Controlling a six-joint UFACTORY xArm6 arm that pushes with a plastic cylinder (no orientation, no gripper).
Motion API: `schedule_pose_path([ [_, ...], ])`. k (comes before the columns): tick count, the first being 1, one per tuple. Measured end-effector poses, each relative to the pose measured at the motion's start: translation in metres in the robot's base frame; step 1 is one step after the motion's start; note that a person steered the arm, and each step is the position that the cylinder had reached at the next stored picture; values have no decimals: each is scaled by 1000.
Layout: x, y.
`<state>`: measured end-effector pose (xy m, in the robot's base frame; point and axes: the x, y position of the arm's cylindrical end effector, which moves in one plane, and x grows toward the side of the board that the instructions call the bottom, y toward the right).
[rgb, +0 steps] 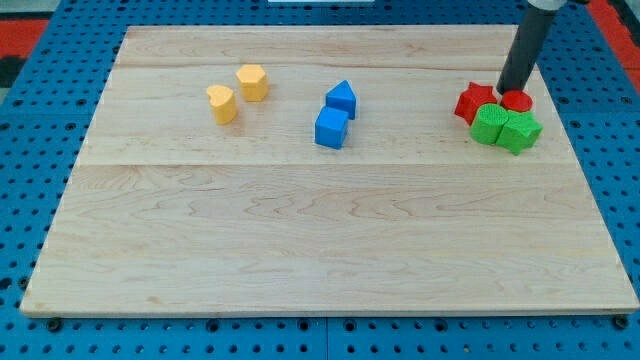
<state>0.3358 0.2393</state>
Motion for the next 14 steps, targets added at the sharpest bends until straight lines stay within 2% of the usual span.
schedule_pose_path([
  [1, -22, 13],
  [2, 2, 86],
  [3, 17, 39],
  [4, 17, 24],
  [5, -23, 26],
  [6, -89, 6],
  [7, -117, -81],
  [8, -125, -158],
  [10, -125, -170],
  [11, -110, -189],
  [12, -78, -152],
  [14, -42, 36],
])
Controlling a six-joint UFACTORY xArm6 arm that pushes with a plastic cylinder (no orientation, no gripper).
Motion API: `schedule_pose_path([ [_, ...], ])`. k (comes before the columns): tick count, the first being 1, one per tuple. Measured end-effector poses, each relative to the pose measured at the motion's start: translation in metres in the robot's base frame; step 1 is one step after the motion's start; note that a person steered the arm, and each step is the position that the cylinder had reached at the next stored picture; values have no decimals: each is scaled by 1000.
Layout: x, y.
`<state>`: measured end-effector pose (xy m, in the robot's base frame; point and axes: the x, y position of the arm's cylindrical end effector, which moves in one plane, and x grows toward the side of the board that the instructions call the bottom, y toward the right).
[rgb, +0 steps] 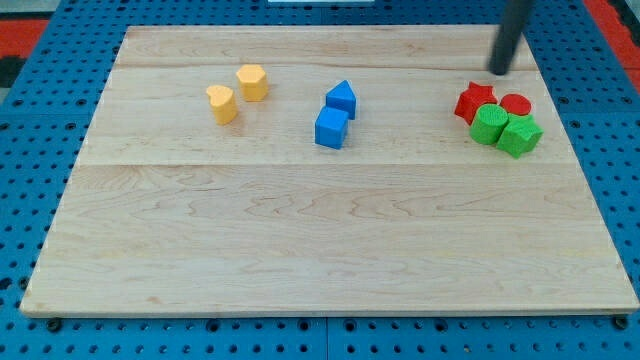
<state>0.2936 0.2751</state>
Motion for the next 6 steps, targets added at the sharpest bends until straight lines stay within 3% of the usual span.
schedule_pose_path([
  [1, 31, 66],
  [2, 40, 70],
  [4, 110, 70],
  [6, 131, 70],
])
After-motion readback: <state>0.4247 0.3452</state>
